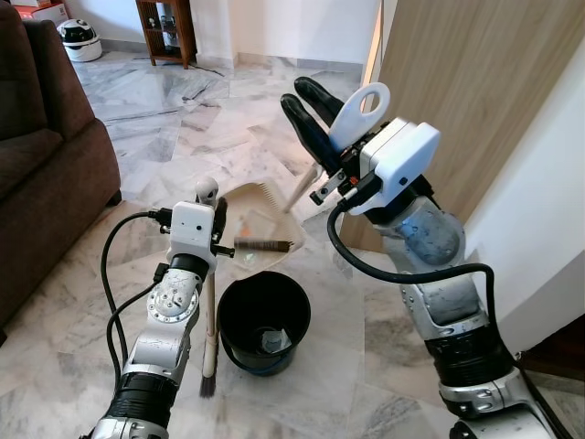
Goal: Sweep floor
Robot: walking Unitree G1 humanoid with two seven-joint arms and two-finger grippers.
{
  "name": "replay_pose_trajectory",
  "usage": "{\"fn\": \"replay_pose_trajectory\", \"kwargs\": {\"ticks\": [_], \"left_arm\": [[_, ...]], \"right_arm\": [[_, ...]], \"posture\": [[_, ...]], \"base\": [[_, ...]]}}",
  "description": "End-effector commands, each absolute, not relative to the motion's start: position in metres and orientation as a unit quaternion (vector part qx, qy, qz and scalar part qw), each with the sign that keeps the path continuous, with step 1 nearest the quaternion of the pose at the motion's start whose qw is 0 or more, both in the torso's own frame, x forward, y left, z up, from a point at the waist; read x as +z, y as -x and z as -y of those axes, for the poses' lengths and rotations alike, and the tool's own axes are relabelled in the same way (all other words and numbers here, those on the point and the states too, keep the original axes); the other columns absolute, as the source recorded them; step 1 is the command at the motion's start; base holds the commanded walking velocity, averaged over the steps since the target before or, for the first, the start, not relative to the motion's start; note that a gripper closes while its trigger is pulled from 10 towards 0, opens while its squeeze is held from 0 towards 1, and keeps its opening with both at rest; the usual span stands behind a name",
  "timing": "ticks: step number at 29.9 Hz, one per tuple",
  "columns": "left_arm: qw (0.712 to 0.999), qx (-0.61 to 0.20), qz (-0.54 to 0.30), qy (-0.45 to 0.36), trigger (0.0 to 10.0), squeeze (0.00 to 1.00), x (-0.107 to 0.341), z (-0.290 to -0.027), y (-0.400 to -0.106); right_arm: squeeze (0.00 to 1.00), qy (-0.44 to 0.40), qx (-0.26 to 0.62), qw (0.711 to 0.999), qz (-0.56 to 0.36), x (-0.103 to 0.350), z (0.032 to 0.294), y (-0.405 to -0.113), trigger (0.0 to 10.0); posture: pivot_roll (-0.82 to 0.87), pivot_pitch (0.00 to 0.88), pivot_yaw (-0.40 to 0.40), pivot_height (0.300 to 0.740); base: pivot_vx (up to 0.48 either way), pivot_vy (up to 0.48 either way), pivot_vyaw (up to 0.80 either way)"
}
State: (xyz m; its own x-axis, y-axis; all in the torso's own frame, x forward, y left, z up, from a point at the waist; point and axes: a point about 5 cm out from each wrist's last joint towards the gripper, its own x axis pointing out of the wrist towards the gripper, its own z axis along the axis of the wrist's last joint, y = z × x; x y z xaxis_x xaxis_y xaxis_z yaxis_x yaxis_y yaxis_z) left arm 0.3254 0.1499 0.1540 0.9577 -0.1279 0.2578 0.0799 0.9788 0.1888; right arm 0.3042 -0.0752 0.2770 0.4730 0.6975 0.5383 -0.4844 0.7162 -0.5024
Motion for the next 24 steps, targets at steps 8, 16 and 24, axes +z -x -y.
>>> {"fn": "replay_pose_trajectory", "kwargs": {"ticks": [8,16,24], "left_arm": [[0.98,-0.058,0.166,-0.089,10.0,0.0,0.1657,-0.148,-0.3233],[0.98,-0.058,0.167,-0.089,10.0,0.0,0.1655,-0.1475,-0.3234],[0.98,-0.058,0.167,-0.089,10.0,0.0,0.1656,-0.1472,-0.3233]], "right_arm": [[0.0,0.199,0.357,0.812,0.417,0.2883,0.0756,-0.2952,10.0],[0.0,0.217,0.366,0.802,0.421,0.2871,0.075,-0.2913,10.0],[0.0,0.234,0.37,0.791,0.427,0.2868,0.0737,-0.2881,10.0]], "posture": [[0.06,0.06,-0.028,0.74],[0.06,0.059,-0.029,0.74],[0.06,0.058,-0.03,0.74]], "base": [[0.0,0.0,0.0],[0.0,0.0,0.0],[0.0,0.0,0.0]]}}
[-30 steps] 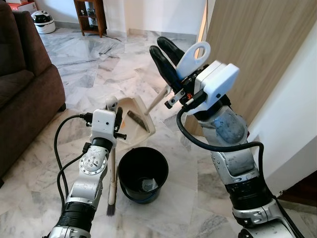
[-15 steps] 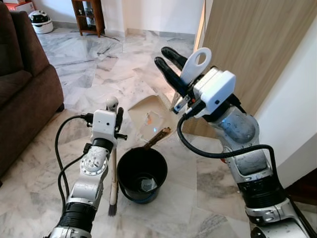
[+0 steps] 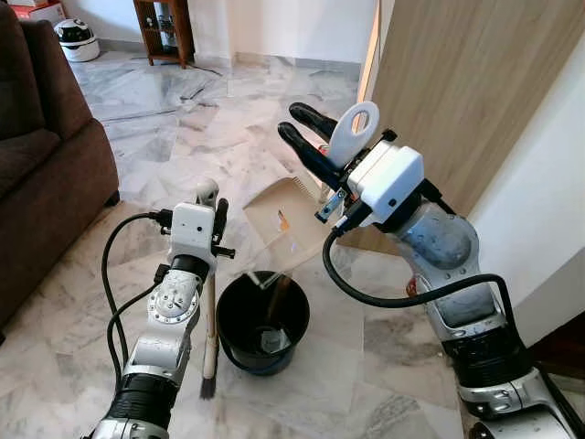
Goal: Sweep floor
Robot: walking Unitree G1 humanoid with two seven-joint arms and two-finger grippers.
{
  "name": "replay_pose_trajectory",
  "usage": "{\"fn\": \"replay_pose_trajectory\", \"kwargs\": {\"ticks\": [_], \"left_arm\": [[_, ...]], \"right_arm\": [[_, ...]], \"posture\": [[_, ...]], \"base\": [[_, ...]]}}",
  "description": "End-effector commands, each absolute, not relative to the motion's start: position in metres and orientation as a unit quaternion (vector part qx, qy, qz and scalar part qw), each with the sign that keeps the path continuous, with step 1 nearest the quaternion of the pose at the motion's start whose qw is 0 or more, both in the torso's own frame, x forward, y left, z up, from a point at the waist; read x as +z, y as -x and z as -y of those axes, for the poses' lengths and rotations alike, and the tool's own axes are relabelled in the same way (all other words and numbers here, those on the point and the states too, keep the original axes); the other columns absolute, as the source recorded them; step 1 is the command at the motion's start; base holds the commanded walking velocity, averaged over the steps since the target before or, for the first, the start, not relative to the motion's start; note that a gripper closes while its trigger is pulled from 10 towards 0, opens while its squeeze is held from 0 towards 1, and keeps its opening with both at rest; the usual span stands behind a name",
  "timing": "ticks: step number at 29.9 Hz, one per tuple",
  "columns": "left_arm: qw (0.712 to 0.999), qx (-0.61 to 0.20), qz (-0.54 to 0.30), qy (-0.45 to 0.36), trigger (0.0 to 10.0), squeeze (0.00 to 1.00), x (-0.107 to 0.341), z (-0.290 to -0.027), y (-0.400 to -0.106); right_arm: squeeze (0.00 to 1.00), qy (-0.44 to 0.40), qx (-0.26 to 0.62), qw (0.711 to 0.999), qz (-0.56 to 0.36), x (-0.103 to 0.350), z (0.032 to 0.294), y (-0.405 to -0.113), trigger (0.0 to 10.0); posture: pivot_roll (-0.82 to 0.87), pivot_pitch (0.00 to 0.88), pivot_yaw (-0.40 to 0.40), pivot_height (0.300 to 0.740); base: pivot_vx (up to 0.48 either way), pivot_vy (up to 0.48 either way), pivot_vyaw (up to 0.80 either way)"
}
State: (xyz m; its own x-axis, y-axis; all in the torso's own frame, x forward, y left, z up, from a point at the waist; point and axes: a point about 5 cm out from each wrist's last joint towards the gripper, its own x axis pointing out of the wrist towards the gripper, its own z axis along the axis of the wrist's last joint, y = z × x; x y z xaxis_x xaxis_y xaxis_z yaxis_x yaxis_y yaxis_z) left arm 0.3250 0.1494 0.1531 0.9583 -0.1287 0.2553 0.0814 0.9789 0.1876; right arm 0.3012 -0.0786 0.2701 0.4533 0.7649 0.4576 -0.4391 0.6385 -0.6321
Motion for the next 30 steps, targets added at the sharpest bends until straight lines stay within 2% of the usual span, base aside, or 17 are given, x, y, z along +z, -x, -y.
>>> {"fn": "replay_pose_trajectory", "kwargs": {"ticks": [1,10,14,15,18,21,25,30], "left_arm": [[0.98,-0.058,0.167,-0.089,10.0,0.0,0.166,-0.147,-0.323],[0.98,-0.058,0.166,-0.09,10.0,0.0,0.165,-0.147,-0.323],[0.98,-0.059,0.166,-0.089,10.0,0.0,0.165,-0.147,-0.323],[0.98,-0.059,0.166,-0.089,10.0,0.0,0.165,-0.147,-0.323],[0.98,-0.058,0.166,-0.089,10.0,0.0,0.165,-0.147,-0.323],[0.981,-0.056,0.164,-0.091,10.0,0.0,0.164,-0.148,-0.323],[0.981,-0.054,0.163,-0.093,10.0,0.0,0.163,-0.149,-0.322],[0.981,-0.053,0.162,-0.092,10.0,0.0,0.163,-0.15,-0.322]], "right_arm": [[0.0,0.236,0.373,0.789,0.427,0.287,0.073,-0.287,10.0],[0.0,0.243,0.374,0.788,0.425,0.285,0.072,-0.287,10.0],[0.0,0.238,0.345,0.811,0.409,0.282,0.077,-0.296,10.0],[0.0,0.22,0.313,0.831,0.404,0.284,0.083,-0.301,10.0],[0.0,0.189,0.281,0.852,0.401,0.286,0.09,-0.306,10.0],[0.0,0.122,0.22,0.89,0.38,0.287,0.108,-0.317,10.0],[0.0,0.085,0.156,0.92,0.349,0.279,0.123,-0.326,10.0],[0.0,0.057,0.092,0.938,0.329,0.272,0.141,-0.331,10.0]], "posture": [[0.06,0.057,-0.03,0.74],[0.06,0.055,-0.028,0.74],[0.06,0.053,-0.029,0.74],[0.06,0.052,-0.031,0.74],[0.06,0.053,-0.031,0.74],[0.06,0.052,-0.03,0.74],[0.06,0.052,-0.031,0.74],[0.06,0.052,-0.032,0.74]], "base": [[0.0,0.0,0.0],[0.0,0.0,0.0],[0.0,0.0,0.0],[0.0,0.0,0.0],[0.0,0.0,0.0],[0.0,0.0,0.0],[0.0,0.0,0.0],[0.0,0.0,0.0]]}}
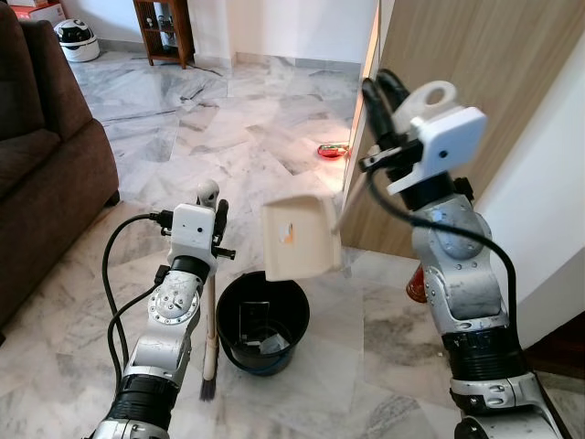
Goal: Sweep floor
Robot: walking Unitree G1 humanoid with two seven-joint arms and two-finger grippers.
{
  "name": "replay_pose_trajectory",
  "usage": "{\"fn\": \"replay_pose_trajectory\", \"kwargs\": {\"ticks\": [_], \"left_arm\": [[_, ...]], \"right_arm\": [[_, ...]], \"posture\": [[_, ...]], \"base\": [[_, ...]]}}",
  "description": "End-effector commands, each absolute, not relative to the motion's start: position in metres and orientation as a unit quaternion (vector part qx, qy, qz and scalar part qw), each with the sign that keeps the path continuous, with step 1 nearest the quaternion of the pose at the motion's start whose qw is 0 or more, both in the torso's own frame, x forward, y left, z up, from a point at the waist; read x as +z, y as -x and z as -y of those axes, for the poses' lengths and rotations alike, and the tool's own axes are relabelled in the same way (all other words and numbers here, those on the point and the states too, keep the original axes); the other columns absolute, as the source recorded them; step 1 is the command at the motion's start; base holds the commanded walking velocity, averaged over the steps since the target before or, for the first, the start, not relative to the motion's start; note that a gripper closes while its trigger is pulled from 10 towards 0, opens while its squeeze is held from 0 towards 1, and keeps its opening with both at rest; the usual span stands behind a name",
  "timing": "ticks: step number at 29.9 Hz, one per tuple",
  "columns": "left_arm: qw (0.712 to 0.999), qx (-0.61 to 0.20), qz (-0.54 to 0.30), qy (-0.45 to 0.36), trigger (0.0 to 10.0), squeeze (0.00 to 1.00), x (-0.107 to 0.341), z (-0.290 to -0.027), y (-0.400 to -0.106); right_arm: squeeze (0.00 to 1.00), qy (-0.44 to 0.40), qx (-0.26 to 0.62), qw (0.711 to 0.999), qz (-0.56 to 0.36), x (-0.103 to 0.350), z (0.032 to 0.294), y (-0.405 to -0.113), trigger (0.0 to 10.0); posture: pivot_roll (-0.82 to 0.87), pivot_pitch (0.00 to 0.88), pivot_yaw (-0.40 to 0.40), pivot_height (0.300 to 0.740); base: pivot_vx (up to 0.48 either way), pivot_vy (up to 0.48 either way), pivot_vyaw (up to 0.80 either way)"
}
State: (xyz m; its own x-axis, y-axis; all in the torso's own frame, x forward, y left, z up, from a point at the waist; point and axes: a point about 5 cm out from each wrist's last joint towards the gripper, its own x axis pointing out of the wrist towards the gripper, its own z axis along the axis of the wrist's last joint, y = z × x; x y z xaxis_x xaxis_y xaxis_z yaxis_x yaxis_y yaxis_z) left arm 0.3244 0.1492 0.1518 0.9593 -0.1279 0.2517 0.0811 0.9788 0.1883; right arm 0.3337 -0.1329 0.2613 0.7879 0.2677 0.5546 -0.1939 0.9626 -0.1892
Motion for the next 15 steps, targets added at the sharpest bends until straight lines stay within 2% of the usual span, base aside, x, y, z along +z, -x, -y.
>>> {"fn": "replay_pose_trajectory", "kwargs": {"ticks": [1,9,15], "left_arm": [[0.981,-0.052,0.162,-0.092,10.0,0.0,0.163,-0.15,-0.322],[0.981,-0.053,0.162,-0.092,10.0,0.0,0.163,-0.15,-0.322],[0.981,-0.053,0.162,-0.092,10.0,0.0,0.163,-0.15,-0.322]], "right_arm": [[0.0,0.065,0.079,0.94,0.325,0.271,0.145,-0.332,10.0],[0.0,0.104,0.014,0.948,0.302,0.26,0.161,-0.334,10.0],[0.0,0.12,-0.001,0.954,0.274,0.245,0.166,-0.338,10.0]], "posture": [[0.06,0.051,-0.032,0.74],[0.06,0.051,-0.032,0.74],[0.06,0.05,-0.033,0.74]], "base": [[0.0,0.0,0.0],[0.0,0.0,0.0],[0.0,0.0,0.0]]}}
